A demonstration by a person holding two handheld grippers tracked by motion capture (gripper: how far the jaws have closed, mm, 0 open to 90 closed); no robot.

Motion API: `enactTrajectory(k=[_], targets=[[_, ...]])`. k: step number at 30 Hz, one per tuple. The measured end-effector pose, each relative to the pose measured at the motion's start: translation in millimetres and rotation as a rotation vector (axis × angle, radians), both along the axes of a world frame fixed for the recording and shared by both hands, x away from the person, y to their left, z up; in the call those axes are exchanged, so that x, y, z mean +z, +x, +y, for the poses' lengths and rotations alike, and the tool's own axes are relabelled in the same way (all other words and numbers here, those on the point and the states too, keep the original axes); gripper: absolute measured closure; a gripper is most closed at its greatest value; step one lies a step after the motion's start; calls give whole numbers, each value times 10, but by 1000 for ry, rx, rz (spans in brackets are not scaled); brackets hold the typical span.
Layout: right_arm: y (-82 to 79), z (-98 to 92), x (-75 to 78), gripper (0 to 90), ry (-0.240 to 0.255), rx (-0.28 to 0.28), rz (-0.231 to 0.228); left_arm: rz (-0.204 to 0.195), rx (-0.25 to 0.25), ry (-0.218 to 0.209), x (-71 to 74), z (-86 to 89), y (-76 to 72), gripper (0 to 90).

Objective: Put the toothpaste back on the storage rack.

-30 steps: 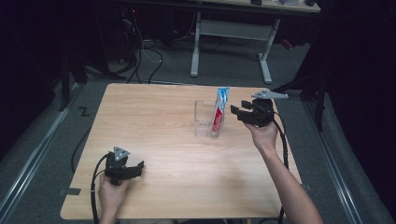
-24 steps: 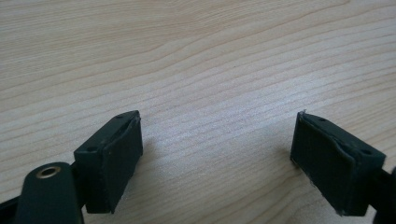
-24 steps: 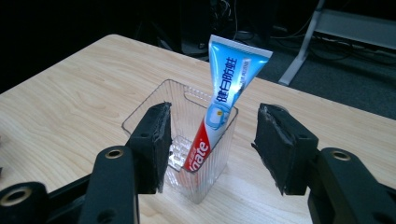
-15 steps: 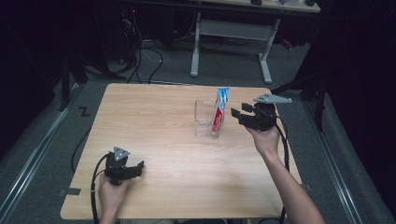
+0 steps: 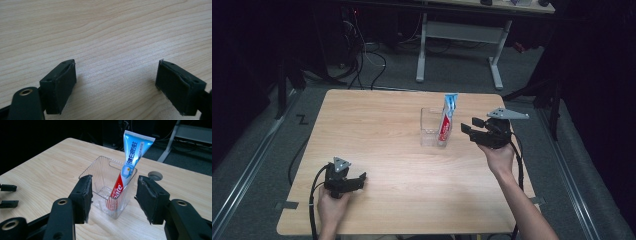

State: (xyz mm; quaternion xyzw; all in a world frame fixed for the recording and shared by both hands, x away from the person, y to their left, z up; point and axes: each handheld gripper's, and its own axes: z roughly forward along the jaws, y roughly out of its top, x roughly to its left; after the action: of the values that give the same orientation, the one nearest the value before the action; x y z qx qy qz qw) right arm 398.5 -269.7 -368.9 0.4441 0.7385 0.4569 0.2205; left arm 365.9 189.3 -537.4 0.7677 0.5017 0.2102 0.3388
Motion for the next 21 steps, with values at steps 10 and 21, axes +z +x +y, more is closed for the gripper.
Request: enactTrajectory(k=[10,21], targets=[[-110,-13,-46,466,9,4,3,0,0,0,0,0,0,173],[-211,-64,-116,467,26,-3,7,0,0,1,0,0,0,173]])
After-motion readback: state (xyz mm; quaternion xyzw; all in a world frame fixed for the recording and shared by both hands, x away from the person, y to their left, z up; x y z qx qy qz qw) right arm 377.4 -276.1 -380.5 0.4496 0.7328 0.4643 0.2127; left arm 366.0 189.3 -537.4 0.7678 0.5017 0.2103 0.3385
